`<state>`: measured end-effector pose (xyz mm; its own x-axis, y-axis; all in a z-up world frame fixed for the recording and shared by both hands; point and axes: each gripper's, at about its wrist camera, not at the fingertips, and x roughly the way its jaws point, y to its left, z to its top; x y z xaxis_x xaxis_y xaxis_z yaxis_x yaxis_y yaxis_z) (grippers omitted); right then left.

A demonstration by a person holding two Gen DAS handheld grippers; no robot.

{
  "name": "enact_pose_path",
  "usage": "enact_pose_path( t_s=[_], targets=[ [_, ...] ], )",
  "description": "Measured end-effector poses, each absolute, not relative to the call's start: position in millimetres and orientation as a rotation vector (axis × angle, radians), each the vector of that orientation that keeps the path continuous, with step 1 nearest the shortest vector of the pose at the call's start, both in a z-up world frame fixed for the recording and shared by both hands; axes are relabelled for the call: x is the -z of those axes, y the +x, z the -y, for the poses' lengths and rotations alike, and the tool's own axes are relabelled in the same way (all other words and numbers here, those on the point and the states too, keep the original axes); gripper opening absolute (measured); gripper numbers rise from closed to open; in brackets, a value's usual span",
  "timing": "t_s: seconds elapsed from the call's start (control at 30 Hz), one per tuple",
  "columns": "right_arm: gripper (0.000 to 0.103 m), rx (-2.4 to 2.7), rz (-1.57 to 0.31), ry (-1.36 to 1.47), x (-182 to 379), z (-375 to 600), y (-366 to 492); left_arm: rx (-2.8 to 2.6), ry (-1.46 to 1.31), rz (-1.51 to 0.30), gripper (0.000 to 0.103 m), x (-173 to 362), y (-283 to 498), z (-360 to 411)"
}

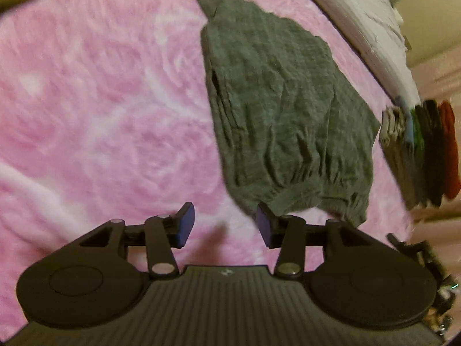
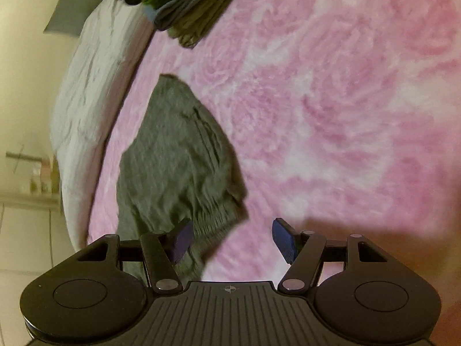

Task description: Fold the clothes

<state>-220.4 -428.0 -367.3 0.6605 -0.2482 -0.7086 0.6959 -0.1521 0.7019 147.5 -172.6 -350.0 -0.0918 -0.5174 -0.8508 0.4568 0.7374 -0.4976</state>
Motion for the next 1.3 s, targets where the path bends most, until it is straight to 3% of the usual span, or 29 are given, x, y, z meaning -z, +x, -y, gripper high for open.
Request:
enact_pose_path(
  t_s=[0.2, 0.27, 0.3, 0.33, 0.37, 0.6, 0.8, 0.97, 1.03, 1.3],
  targets=[
    [0.065, 0.853, -0.417, 1.500, 396, 451, -190, 0.762, -0.165, -1.509, 0.043, 377, 149, 200],
    [0.061, 0.834, -0.449, 1.462, 403, 457, -177, 0.758, -0.179, -1.504, 0.039, 381, 150, 207],
    [0.032, 0.823, -0.478, 1.434, 405, 461, -171, 0.763, -0.162, -1.492, 0.026, 381, 150, 210],
    [0.010, 0.814, -0.522, 1.411, 406, 464, -165, 0.768, -0.144, -1.480, 0.011, 381, 150, 214],
    [0.008, 0.807, -0.554, 1.391, 407, 466, -162, 0.771, -0.125, -1.471, 0.005, 380, 150, 216],
    [0.006, 0.879, -0.508, 1.341, 373, 473, -223, 0.892, -0.094, -1.415, 0.005, 340, 139, 187],
    [0.006, 1.013, -0.527, 1.290, 351, 472, -285, 1.005, -0.005, -1.585, 0.006, 345, 45, 184],
    [0.009, 1.123, -0.542, 1.245, 333, 471, -336, 1.070, 0.131, -1.675, 0.013, 348, 8, 185],
    [0.067, 1.110, -0.530, 1.310, 336, 450, -338, 1.070, 0.183, -1.652, 0.018, 342, 16, 179],
    [0.069, 0.923, -0.431, 1.728, 365, 319, -308, 0.892, 0.228, -1.456, 0.031, 329, 149, 179]
  ],
)
